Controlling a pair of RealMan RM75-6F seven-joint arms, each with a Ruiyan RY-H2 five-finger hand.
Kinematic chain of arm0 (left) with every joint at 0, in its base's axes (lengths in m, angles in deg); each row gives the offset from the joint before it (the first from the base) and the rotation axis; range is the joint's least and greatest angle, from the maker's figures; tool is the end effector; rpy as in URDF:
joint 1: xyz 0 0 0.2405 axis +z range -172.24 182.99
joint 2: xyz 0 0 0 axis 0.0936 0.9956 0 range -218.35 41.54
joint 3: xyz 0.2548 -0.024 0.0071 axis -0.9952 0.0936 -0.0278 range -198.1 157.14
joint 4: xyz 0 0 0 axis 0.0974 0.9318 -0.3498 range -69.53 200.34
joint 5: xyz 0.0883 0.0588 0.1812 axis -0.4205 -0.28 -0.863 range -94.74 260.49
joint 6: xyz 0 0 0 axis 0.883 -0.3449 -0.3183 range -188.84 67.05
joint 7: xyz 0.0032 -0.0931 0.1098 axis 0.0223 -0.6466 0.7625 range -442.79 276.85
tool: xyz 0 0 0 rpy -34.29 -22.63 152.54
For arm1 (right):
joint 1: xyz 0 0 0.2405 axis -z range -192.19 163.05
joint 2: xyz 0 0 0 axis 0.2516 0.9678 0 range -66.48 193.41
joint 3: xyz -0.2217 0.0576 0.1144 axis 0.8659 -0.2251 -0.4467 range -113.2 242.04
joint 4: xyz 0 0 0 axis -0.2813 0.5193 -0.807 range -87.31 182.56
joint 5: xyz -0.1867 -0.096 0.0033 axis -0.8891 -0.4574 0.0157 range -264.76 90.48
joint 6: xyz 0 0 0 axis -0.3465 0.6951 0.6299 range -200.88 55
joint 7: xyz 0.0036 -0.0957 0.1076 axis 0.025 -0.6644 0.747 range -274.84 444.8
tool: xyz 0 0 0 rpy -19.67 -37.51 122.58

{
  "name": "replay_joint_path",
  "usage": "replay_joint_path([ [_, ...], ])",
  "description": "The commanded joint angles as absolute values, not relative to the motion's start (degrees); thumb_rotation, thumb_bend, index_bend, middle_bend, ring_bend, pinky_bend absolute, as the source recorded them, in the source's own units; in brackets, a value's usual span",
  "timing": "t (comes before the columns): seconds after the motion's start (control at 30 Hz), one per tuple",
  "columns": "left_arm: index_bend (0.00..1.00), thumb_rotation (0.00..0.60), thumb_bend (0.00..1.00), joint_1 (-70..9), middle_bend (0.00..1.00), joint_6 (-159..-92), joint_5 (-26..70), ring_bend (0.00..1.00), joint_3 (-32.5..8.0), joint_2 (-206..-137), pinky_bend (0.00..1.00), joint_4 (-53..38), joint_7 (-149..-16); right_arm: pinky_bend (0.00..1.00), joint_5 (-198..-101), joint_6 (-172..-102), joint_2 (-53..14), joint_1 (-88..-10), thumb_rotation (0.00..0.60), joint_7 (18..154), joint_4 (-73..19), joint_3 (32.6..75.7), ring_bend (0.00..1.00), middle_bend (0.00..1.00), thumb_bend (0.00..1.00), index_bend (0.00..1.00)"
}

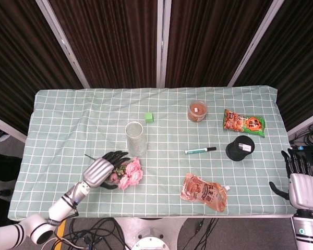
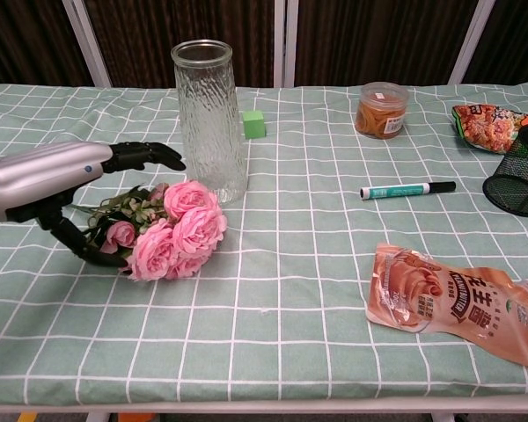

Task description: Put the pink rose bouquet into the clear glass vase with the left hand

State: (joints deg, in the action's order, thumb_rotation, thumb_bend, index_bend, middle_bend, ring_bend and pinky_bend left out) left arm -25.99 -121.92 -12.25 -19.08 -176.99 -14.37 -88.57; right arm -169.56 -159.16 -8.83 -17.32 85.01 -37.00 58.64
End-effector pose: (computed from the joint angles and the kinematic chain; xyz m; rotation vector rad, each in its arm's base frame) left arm -0.1885 0.2697 -0.0262 -2.0553 -1.0089 -1.1436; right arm -0.3344 -0.1798 0.1387 1.2561 -0.9101 0.8951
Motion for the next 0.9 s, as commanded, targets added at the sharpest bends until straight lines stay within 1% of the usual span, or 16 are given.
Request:
replay_joint_path([
  [0.03, 0.12, 0.6, 0.0, -27.0, 0.04, -120.8, -11.4, 0.05, -19.0, -178.0, 0.15, -13.5, -88.9, 0.0, -169.3, -159.1, -8.8, -17.2, 0.6, 85.4, -36.7, 58.6, 0.0, 0.0, 0.1, 0.0],
  [0.4, 0.12, 0.6, 0.0, -30.0, 0.04, -118.7, -9.8, 0.05, -18.6, -181.5, 0.15, -10.3, -90.7, 0.0, -169.1, -159.2, -8.8, -17.0, 0.6, 86.4, -36.0, 58.5, 0.0, 0.0, 0.1, 0.0],
  [0.67, 0.12, 0.6, 0.0, -31.6, 0.05, -115.2, -7.8, 0.05, -19.5, -180.3, 0.17, -10.7, -90.4, 0.0, -169.0, -159.2, -8.8, -16.8, 0.6, 86.9, -35.7, 58.4, 0.0, 0.0, 0.1, 0.0],
  [0.9, 0.12, 0.6, 0.0, -32.1, 0.06, -114.8, -6.9, 0.06, -19.6, -179.8, 0.17, -11.5, -90.0, 0.0, -169.1, -159.2, -8.8, -16.9, 0.6, 86.6, -35.8, 58.4, 0.0, 0.0, 0.11, 0.0],
])
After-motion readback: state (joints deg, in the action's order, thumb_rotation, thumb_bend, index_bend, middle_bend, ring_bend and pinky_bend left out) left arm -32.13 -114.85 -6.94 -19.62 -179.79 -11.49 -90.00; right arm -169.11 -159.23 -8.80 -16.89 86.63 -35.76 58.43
